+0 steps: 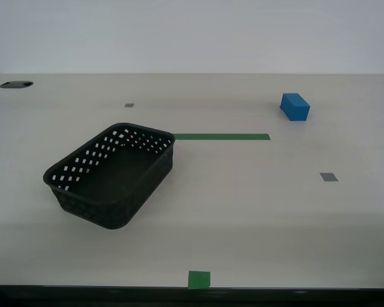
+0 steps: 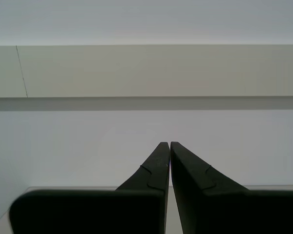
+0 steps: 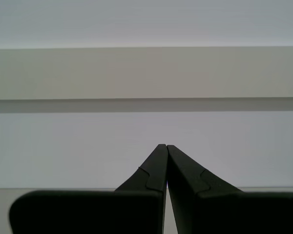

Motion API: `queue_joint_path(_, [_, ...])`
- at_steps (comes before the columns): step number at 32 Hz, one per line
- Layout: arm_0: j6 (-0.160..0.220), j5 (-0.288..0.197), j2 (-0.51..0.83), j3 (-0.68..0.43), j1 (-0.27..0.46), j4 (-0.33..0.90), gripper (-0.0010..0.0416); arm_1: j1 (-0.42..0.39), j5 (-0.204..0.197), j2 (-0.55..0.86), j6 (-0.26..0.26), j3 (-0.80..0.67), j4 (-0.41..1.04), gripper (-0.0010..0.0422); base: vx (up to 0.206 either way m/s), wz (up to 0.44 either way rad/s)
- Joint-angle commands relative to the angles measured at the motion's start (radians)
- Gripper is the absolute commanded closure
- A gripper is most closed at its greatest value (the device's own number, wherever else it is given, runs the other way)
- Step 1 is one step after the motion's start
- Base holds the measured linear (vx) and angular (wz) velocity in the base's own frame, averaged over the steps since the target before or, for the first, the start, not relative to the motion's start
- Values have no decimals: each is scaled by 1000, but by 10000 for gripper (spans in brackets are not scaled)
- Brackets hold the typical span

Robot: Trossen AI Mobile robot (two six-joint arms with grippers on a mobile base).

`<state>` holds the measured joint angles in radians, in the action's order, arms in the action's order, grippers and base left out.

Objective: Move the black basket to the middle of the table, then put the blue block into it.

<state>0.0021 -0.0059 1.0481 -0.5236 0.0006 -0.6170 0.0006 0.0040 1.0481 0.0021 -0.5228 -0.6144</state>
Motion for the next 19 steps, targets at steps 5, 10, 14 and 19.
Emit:
queue_joint_path(5, [0,0,0,-1,0,-3,405,0,1,0,1,-8,-1,412,0,0])
queue_joint_path(10, [0,0,0,-1,0,-3,405,0,1,0,1,-8,-1,412,0,0])
queue_joint_path(14, [0,0,0,-1,0,-3,405,0,1,0,0,-8,-1,412,0,0])
queue_joint_path(19, [1,0,0,-1,0,-2,405,-1,13,0,-11,-8,2,412,0,0])
